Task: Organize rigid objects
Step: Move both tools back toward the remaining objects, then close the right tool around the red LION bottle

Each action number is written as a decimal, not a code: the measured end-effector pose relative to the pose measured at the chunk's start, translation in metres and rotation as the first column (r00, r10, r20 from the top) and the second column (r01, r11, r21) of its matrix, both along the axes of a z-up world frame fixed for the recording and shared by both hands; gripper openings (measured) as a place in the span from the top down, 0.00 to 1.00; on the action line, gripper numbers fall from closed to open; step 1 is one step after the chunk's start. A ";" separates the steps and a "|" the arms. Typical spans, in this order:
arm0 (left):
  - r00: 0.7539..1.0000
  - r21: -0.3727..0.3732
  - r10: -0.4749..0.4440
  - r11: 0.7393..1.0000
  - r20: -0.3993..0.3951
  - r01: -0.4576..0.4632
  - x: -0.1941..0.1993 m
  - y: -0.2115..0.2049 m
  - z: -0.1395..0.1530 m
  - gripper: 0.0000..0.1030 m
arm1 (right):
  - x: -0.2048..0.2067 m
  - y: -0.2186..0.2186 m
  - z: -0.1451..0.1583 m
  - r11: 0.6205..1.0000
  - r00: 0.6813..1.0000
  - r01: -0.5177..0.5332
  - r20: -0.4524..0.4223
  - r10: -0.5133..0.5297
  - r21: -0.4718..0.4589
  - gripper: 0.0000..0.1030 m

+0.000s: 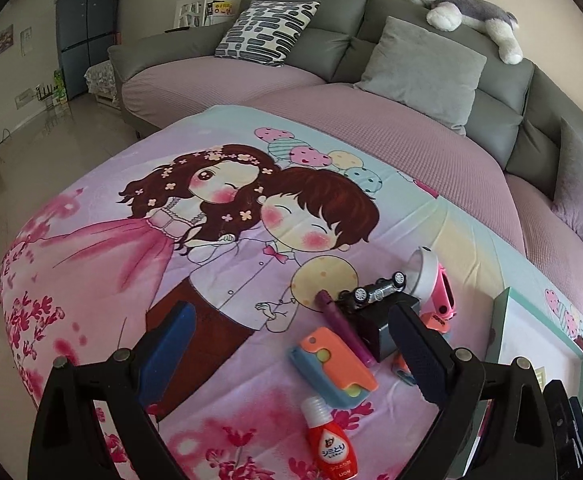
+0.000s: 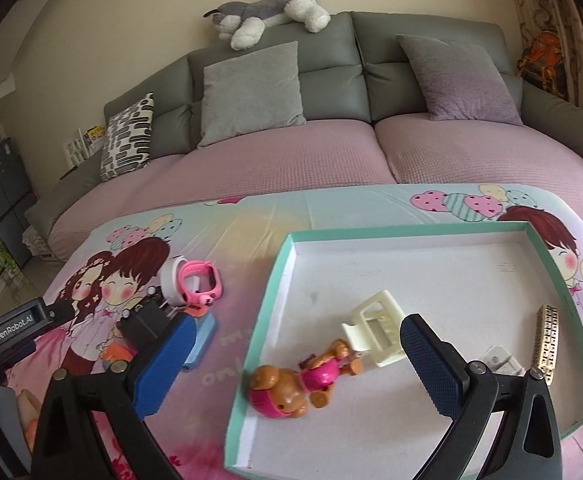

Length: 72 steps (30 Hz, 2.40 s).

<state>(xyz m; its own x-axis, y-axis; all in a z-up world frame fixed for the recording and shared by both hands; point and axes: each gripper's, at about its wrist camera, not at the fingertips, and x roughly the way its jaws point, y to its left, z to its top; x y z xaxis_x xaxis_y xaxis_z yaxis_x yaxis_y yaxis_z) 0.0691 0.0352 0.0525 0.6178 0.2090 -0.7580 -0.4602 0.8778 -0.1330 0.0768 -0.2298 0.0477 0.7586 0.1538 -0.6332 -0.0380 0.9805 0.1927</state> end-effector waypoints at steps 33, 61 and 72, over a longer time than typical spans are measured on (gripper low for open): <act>0.974 -0.020 0.055 0.998 -0.221 -0.061 -0.003 0.057 -0.048 0.06 | -0.008 0.148 -0.070 0.918 0.891 -0.393 -0.272 0.365 -0.055 0.06; 0.969 -0.006 -0.012 1.000 -0.249 0.011 0.007 0.038 -0.052 0.06 | -0.013 0.147 -0.072 0.904 0.895 -0.396 -0.286 0.342 -0.159 0.49; 0.966 -0.039 0.009 0.999 -0.258 -0.020 0.006 0.051 -0.059 0.06 | -0.014 0.156 -0.076 0.907 0.892 -0.403 -0.275 0.359 -0.122 0.30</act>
<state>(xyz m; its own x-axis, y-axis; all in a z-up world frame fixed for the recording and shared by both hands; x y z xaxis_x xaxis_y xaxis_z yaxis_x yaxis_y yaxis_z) 0.0749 0.0864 -0.0067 0.3975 0.1821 -0.8993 -0.4962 0.8671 -0.0437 0.0627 -0.0734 -0.0280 0.4848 0.2727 -0.8310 -0.3894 0.9181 0.0741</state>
